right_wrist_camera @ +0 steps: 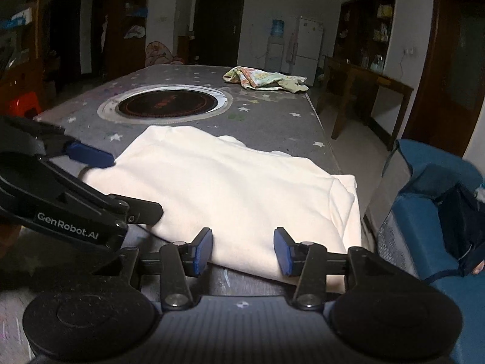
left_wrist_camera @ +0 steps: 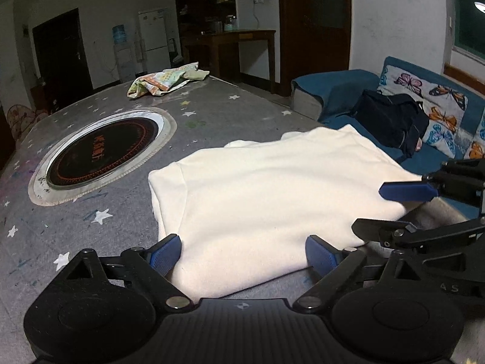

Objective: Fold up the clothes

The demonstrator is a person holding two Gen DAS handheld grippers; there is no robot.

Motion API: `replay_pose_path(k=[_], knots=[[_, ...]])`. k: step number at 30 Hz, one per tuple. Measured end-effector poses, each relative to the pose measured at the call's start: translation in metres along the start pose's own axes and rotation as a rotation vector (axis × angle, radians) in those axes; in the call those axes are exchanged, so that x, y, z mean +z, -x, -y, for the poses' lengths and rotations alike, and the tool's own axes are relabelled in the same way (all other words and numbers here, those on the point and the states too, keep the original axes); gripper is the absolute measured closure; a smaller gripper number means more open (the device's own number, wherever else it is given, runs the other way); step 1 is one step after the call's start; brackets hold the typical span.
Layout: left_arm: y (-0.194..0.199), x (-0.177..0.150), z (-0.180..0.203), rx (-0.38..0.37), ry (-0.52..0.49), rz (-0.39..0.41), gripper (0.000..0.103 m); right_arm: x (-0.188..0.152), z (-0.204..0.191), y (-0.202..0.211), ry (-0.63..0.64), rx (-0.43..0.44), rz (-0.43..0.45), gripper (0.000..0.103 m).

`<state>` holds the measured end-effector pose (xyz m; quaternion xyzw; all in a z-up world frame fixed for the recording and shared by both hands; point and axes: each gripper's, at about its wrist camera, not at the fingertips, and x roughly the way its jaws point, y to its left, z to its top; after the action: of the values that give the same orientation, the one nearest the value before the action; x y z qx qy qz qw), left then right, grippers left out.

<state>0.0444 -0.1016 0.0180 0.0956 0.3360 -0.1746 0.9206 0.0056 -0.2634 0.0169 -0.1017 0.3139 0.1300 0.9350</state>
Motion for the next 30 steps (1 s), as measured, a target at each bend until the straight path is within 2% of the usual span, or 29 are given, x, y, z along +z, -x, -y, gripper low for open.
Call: replay_pose_path(k=[3, 7, 10, 14, 22, 26, 30], knots=[[0.001, -0.001, -0.001, -0.009, 0.003, 0.003, 0.009, 0.0, -0.001, 0.002, 0.011, 0.001, -0.004, 0.057], [0.004, 0.001, -0.006, -0.029, 0.036, 0.003, 0.001, 0.006, 0.01, 0.008, -0.044, 0.022, 0.015, 0.057], [0.007, 0.003, -0.009, -0.039, 0.05, 0.012, 0.0, 0.008, 0.02, 0.011, -0.083, 0.021, 0.037, 0.057], [0.011, 0.005, -0.012, -0.046, 0.056, 0.027, 0.0, 0.0, 0.038, 0.001, -0.177, 0.042, -0.02, 0.057], [0.017, 0.012, -0.015, -0.059, 0.064, 0.056, 0.0, 0.016, 0.052, 0.001, -0.202, 0.057, 0.024, 0.057], [0.018, 0.018, -0.017, -0.075, 0.077, 0.063, 0.0, 0.021, 0.06, -0.014, -0.237, 0.068, 0.013, 0.054], [0.018, 0.024, -0.022, -0.101, 0.085, 0.07, 0.0, 0.013, 0.063, -0.028, -0.256, 0.053, -0.022, 0.053]])
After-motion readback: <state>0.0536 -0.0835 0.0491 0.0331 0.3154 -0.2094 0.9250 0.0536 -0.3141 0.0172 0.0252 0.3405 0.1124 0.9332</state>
